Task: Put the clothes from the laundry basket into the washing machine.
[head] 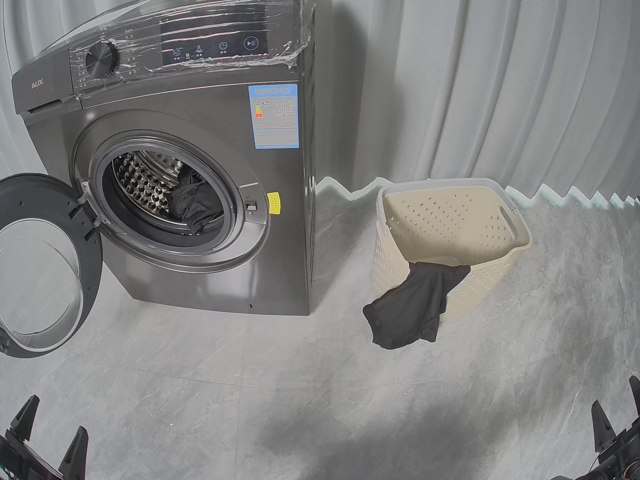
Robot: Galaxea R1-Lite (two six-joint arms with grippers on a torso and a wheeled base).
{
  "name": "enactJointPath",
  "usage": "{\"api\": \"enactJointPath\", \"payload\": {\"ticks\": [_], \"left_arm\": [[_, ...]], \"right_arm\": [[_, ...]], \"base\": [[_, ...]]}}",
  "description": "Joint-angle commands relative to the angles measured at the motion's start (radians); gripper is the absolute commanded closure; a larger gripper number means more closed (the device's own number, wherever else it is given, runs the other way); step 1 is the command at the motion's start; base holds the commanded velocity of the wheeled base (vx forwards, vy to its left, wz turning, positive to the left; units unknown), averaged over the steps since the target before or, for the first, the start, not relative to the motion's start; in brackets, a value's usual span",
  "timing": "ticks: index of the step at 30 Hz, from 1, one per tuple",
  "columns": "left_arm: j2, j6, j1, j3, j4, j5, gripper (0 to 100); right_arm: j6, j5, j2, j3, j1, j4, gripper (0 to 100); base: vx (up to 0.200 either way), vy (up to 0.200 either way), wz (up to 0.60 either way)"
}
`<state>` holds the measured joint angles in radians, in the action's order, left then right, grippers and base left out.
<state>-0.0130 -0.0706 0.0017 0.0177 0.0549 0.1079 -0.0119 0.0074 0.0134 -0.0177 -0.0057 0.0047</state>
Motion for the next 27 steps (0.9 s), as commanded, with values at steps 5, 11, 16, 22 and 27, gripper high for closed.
{"api": "enactJointPath", "payload": {"ticks": [5, 11, 16, 22, 27], "left_arm": [[0.013, -0.017, 0.000, -0.013, 0.000, 0.000, 0], [0.013, -0.021, 0.000, -0.013, 0.000, 0.001, 0], [0.013, -0.031, 0.000, -0.013, 0.002, 0.007, 0], [0.013, -0.037, 0.000, -0.015, 0.006, 0.006, 0], [0.013, -0.034, 0.000, -0.015, 0.006, 0.007, 0]], "right_arm": [[0.000, 0.000, -0.013, 0.018, -0.002, 0.000, 0], [0.000, 0.000, -0.013, 0.018, 0.000, 0.000, 0], [0.000, 0.000, -0.013, 0.018, 0.000, 0.000, 0], [0.000, 0.000, -0.013, 0.018, 0.000, 0.000, 0], [0.000, 0.000, -0.013, 0.018, 0.000, 0.000, 0]], "base": [[0.080, 0.000, 0.00], [0.200, 0.000, 0.00], [0.080, 0.000, 0.00], [0.000, 0.000, 0.00], [0.200, 0.000, 0.00]]}}
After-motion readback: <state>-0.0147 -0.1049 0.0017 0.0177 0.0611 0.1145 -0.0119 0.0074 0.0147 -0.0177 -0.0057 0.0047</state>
